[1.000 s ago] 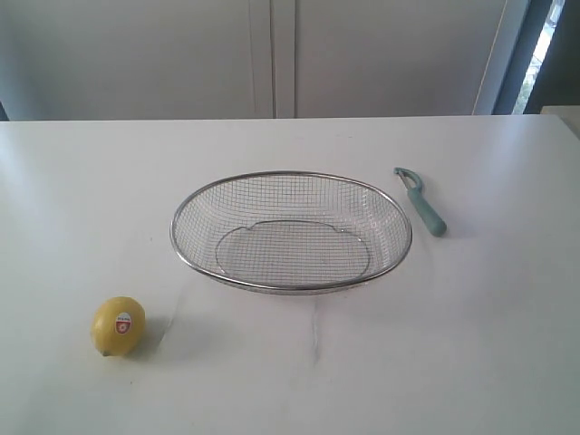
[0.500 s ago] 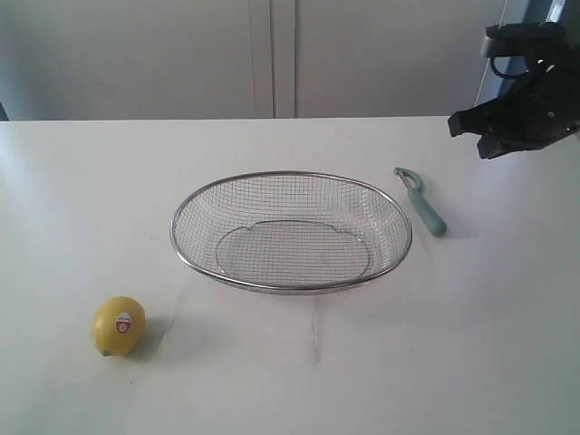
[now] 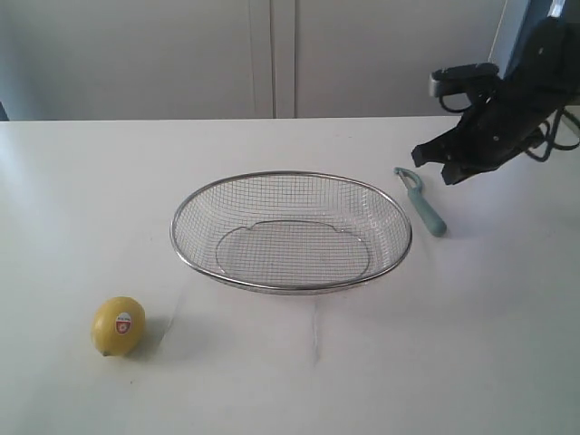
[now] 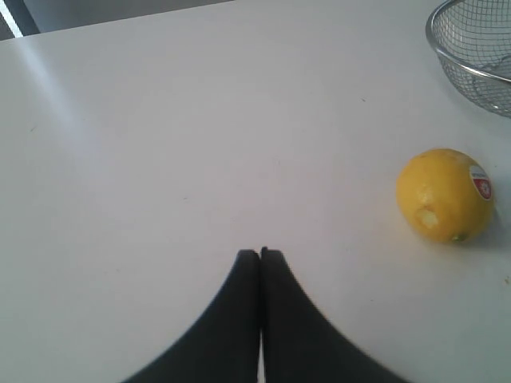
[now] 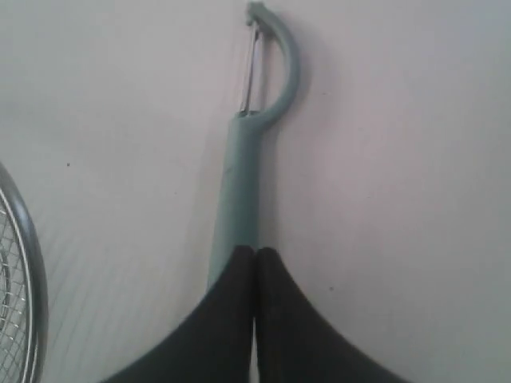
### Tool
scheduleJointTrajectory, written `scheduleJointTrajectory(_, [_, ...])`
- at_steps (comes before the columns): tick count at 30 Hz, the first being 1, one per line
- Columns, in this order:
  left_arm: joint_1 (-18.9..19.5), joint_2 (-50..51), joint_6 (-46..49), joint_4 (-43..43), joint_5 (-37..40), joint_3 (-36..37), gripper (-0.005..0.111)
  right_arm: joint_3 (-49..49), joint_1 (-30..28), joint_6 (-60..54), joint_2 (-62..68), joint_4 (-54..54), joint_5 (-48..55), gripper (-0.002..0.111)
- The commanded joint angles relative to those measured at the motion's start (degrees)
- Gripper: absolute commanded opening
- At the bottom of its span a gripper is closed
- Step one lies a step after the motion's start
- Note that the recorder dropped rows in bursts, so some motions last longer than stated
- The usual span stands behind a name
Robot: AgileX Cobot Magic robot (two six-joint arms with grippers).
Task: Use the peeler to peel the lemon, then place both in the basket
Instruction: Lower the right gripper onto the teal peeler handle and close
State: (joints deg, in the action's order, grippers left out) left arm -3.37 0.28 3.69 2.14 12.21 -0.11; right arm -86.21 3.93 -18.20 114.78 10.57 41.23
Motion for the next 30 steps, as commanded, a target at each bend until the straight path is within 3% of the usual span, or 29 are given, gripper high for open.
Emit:
scheduleJointTrajectory(1, [-0.4,-0.3,-0.2,0.3,-0.1,0.1,0.0,-0.4,1.8,-2.7,1.9,0.1,-1.6,0.0])
scheduleJointTrajectory(5, [-0.4,-0.3,-0.2,0.3,-0.1,0.1,0.0,-0.4,2.3,-2.8,2.1,-0.3,-4.2,0.01])
scheduleJointTrajectory(12, [-0.4,-0.3,-0.2,0.3,-0.1,0.1,0.0,-0.4,2.3,-4.6,4.2,-0.4,-6.6,0.046])
scheduleJointTrajectory(14, [-0.4,-0.3,-0.2,0.3,-0.1,0.1,0.0,-0.4,2.3,-4.6,5.2,-0.3,-7.1,0.051])
scheduleJointTrajectory(30, [-0.4,-0.3,-0.2,0.3,-0.1,0.1,0.0,-0.4,2.3,-4.6,6.8,-0.2,-12.3,0.051])
